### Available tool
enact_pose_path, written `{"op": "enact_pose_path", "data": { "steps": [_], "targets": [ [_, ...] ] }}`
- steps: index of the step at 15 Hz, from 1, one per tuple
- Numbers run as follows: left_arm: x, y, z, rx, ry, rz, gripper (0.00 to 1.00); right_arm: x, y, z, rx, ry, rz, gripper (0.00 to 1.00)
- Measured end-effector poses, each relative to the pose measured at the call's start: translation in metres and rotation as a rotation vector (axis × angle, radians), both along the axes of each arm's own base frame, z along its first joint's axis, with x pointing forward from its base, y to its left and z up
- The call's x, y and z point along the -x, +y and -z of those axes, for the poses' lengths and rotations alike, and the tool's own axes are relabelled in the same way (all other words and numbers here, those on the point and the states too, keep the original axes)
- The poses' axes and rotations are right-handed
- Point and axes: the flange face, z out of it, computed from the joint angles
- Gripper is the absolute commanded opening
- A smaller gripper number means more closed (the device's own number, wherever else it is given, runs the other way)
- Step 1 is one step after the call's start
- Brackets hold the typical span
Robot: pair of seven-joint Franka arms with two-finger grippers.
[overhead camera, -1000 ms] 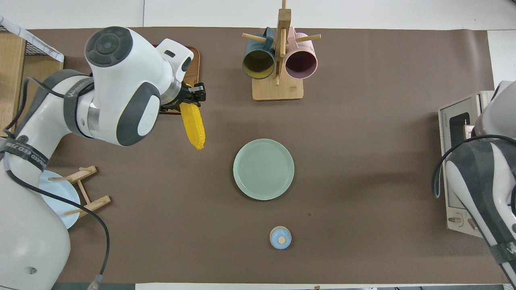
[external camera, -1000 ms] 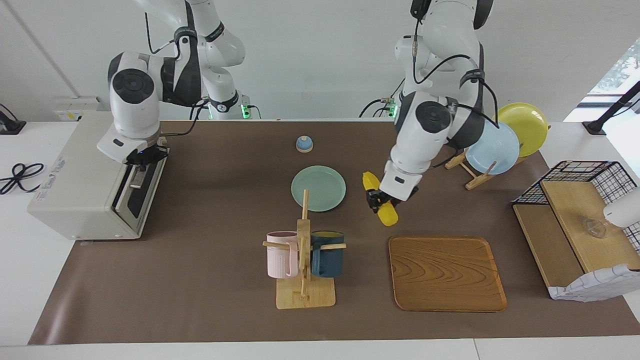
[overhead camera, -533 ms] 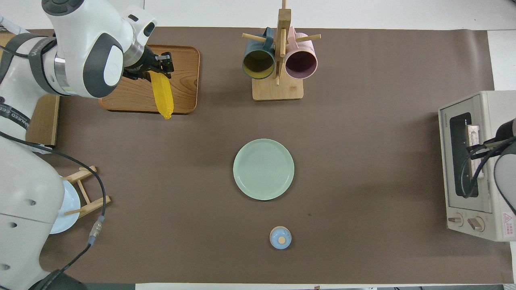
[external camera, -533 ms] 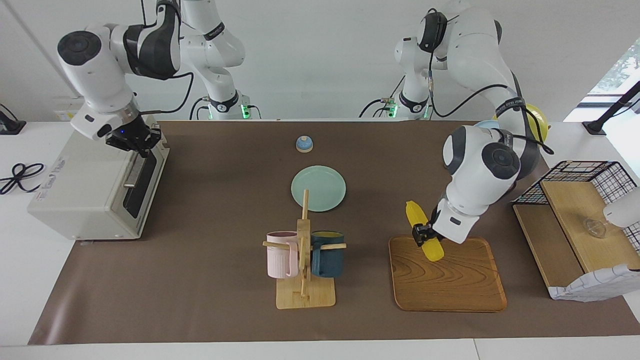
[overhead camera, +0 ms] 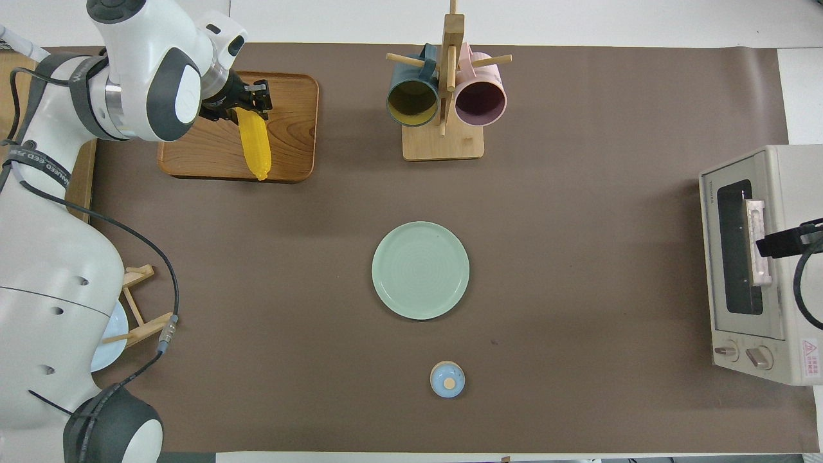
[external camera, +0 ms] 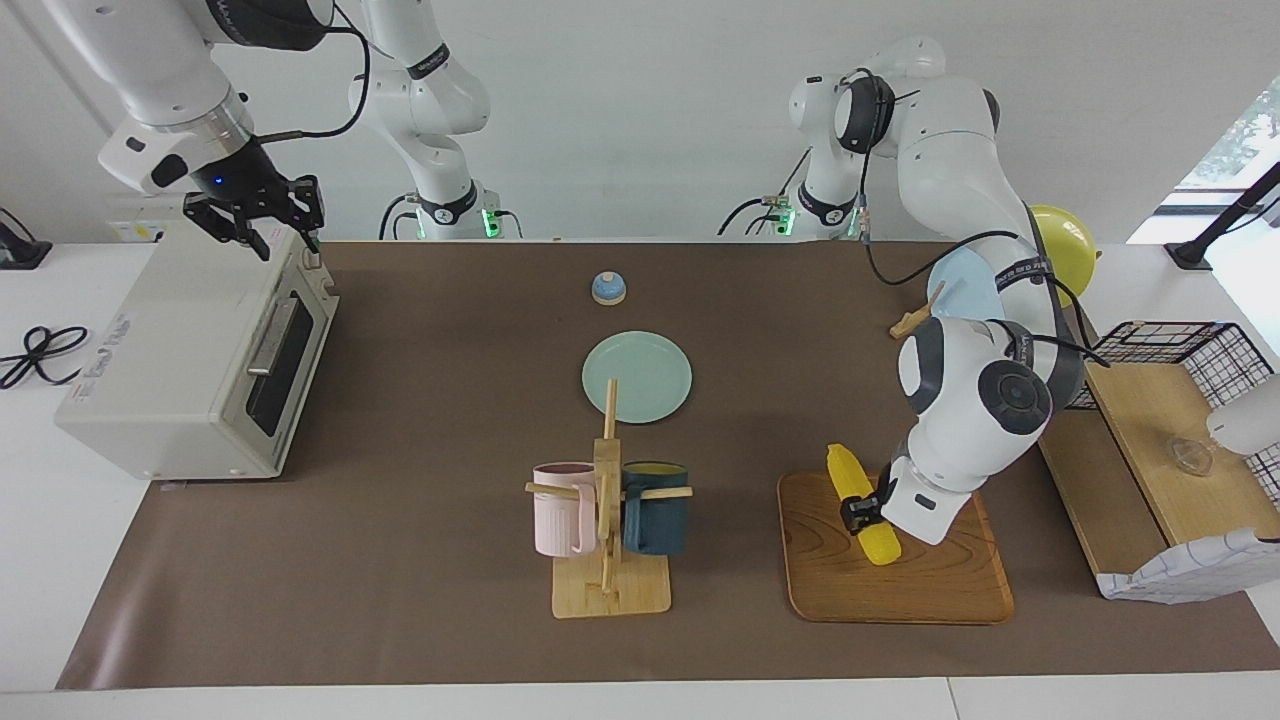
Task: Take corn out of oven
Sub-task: 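Lift the yellow corn with the left gripper toward the wooden tray, then lower the corn onto the wooden tray and open the left gripper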
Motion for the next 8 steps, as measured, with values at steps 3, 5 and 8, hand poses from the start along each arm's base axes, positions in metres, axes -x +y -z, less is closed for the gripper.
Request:
{"op": "enact_pose_path", "data": {
  "steps": [3, 5, 8],
  "targets": [
    [0.0, -0.002, 0.017, -0.017, 0.008, 0.041, 0.0, -0.012, 0.018, -0.007, 0.017, -0.017, -0.001, 1.0],
    [-0.002, -0.002, 0.022, -0.018, 0.001, 0.048, 0.0, -0.019, 0.037, -0.012, 0.022, -0.027, 0.018, 1.0],
    [-0.004, -0.003, 0.023, -0.014, -0.027, 0.056, 0.0, -0.029, 0.042, -0.011, 0.024, -0.02, 0.029, 1.0]
  ]
}}
